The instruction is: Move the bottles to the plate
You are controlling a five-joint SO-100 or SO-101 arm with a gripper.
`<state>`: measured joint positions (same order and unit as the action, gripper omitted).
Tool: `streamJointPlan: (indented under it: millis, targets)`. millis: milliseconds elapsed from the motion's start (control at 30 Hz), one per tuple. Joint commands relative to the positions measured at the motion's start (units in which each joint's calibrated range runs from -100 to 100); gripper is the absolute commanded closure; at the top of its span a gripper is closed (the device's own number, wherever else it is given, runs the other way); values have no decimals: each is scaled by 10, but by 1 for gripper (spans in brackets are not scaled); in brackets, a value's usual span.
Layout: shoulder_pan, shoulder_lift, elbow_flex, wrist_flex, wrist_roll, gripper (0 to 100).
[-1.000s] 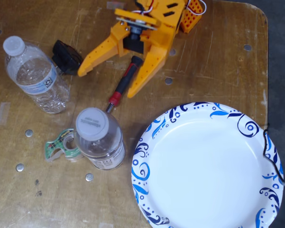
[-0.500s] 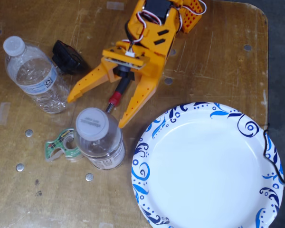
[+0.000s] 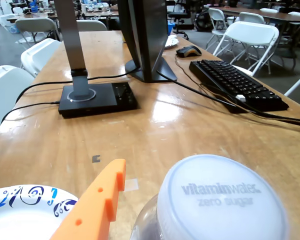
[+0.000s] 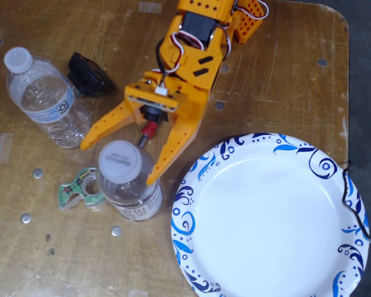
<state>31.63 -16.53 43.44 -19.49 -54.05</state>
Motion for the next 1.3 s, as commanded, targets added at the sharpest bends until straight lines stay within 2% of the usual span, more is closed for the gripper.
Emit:
streamJointPlan:
  millis: [0, 567, 1067, 1267]
  targets:
    - [3, 8, -38, -9, 2, 62]
    - [29, 25, -48, -10, -1, 63]
    - [8, 76, -90, -10, -4, 63]
    - [16, 71, -85, -10, -25, 75]
